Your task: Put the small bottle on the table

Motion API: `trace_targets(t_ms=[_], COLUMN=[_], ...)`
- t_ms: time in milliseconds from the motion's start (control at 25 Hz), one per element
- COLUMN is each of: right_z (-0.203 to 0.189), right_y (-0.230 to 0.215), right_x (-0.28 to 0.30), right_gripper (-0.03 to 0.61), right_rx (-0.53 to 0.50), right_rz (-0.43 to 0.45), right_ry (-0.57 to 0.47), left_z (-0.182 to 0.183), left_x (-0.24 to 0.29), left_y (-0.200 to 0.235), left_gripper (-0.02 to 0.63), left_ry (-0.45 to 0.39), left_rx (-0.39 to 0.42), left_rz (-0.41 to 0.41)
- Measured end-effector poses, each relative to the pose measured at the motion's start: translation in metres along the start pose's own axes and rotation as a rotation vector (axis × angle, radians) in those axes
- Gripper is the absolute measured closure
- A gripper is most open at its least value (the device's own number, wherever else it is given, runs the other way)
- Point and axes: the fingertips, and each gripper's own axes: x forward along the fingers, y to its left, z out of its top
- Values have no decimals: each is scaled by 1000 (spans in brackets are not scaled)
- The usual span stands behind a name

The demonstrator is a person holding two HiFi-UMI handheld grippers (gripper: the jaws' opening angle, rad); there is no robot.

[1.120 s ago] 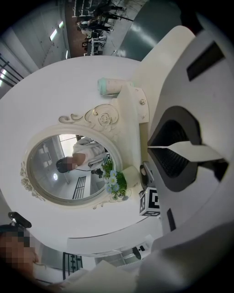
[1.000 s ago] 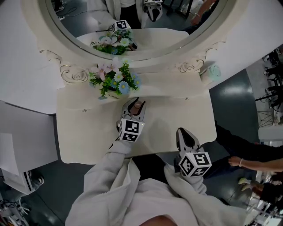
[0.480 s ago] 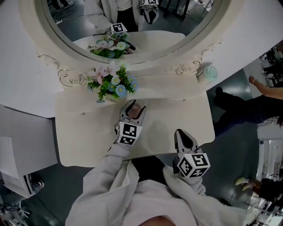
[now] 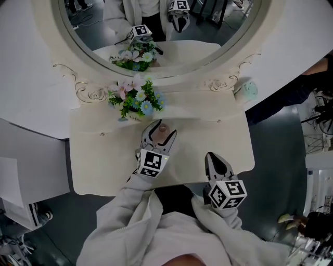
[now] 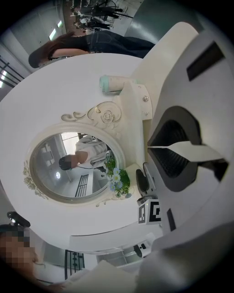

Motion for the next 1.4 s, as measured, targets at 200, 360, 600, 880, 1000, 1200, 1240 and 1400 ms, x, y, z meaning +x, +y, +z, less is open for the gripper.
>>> trace_targets(t_ms=[200,360,600,880,1000,1200,1240,1400], right_z=[4,6,12,20,25,31,32,43], right_y=[10,20,33,50,58,65,66,73], right_x=[11,21,40,57,63,67,68,68], right_gripper=[541,541,541,541,541,541,541,541], right_rx=[-4,-5,-11,-21,-27,-27,-23,2], right_rz=[45,86,148,211,240,269,274,311], right_ry=[-5,-5,-8,-19,-32,-52,-54,-70], left_z=[23,34,41,48,49,52,52,56], left_x=[-23,-44,-78,-114,-127,-149,-154,-171], left_y=[-2,2,18,35,39,46,49,62], left_gripper=[347,347,347,365,383,427,444,524], left_ry=[-51,-60,-51,-42,-34,-13,-6,24], left_rx=[-11,-19,-32,-83,-97,-129,-135,-133], left_rz=[-11,-1,55,113,126,161,174,220])
